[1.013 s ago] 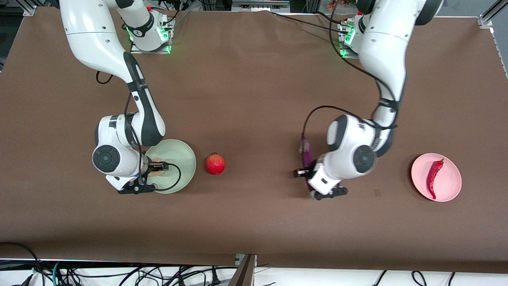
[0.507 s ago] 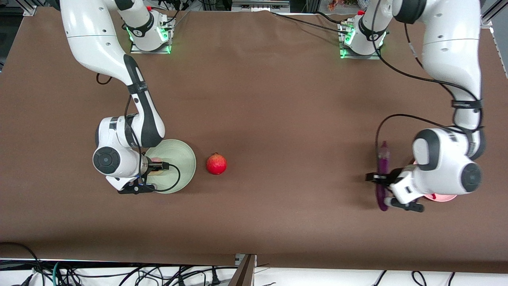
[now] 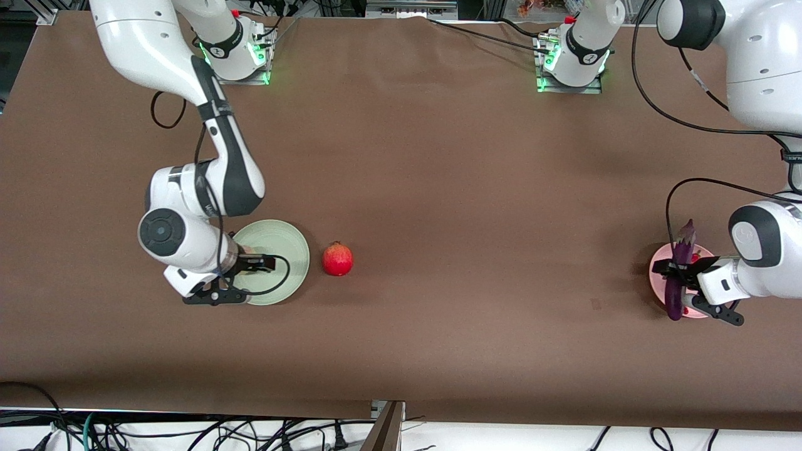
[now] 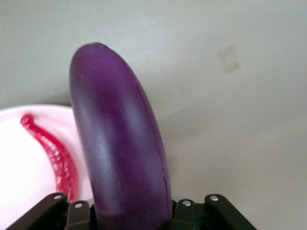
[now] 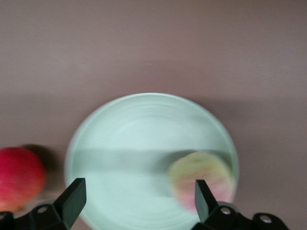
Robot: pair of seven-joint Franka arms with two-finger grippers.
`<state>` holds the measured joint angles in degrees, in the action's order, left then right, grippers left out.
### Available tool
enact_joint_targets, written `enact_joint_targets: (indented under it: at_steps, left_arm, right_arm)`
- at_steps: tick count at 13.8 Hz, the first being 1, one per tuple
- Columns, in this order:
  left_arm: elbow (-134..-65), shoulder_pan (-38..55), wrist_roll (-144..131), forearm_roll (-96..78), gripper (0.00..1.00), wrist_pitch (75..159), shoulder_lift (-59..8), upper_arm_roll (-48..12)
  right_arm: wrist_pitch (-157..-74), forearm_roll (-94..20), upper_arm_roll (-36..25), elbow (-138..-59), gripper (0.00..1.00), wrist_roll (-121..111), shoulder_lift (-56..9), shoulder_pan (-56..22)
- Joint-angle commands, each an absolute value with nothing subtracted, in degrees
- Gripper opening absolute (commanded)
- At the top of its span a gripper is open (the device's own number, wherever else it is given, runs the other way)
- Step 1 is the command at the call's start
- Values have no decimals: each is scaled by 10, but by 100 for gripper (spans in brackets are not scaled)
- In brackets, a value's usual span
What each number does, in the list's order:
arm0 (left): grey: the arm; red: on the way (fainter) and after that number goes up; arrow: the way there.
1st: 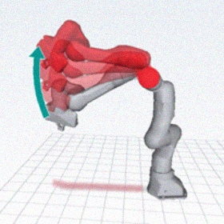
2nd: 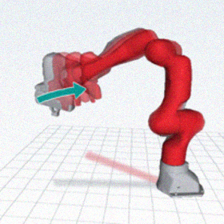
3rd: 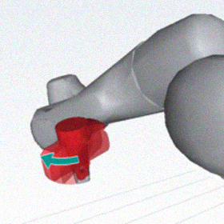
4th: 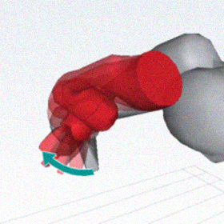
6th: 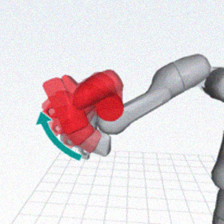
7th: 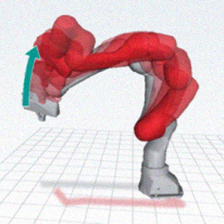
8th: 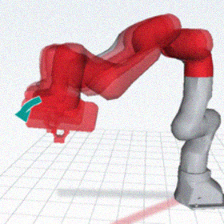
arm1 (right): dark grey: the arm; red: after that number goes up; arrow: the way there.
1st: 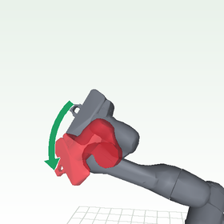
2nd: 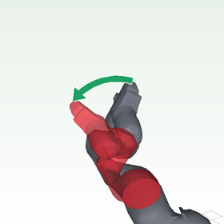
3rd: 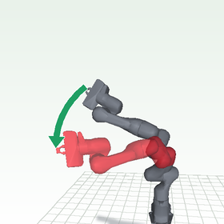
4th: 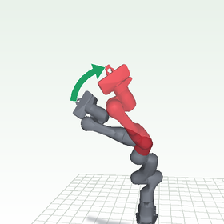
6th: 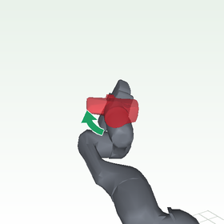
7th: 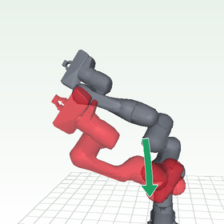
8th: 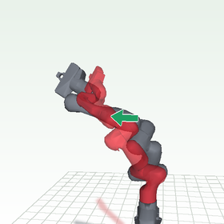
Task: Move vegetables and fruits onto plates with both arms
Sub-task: 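Carry the eggplant to the pink plate while the right gripper releases the peach, then grasp the pomegranate with the right gripper while the left gripper releases the eggplant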
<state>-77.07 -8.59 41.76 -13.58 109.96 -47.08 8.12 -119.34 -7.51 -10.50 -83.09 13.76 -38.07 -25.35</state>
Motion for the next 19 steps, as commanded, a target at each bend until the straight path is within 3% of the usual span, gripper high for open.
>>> enact_joint_targets:
  at_steps: [1, 2, 11, 15, 17, 18, 19]
  left_arm:
    - [-770, -88, 427, -103, 68, 1103, -479, 73]
    - [-770, -93, 427, -103, 100, 1103, -481, 73]
    - [-758, -112, 438, -99, 100, 1095, -470, 72]
    - [-682, -118, 438, -59, 100, 1012, -460, 72]
    - [-676, -119, 439, -61, 100, 1010, -461, 72]
    - [-676, -117, 438, -60, 100, 1008, -460, 71]
    - [-676, -120, 438, -60, 100, 1006, -460, 71]
  right_arm:
    - [-1218, -80, -91, -817, 100, 232, -396, -289]
    - [-1239, -80, -90, -817, 100, 252, -403, -300]
    - [-1348, -69, -91, -822, 100, 327, -460, -376]
    - [-1361, -56, -91, -824, 100, 323, -475, -379]
    - [-1362, -20, -90, -824, 98, 324, -486, -378]
    - [-1361, -19, -90, -824, 83, 324, -488, -379]
    - [-1361, -20, -90, -824, 53, 326, -488, -383]
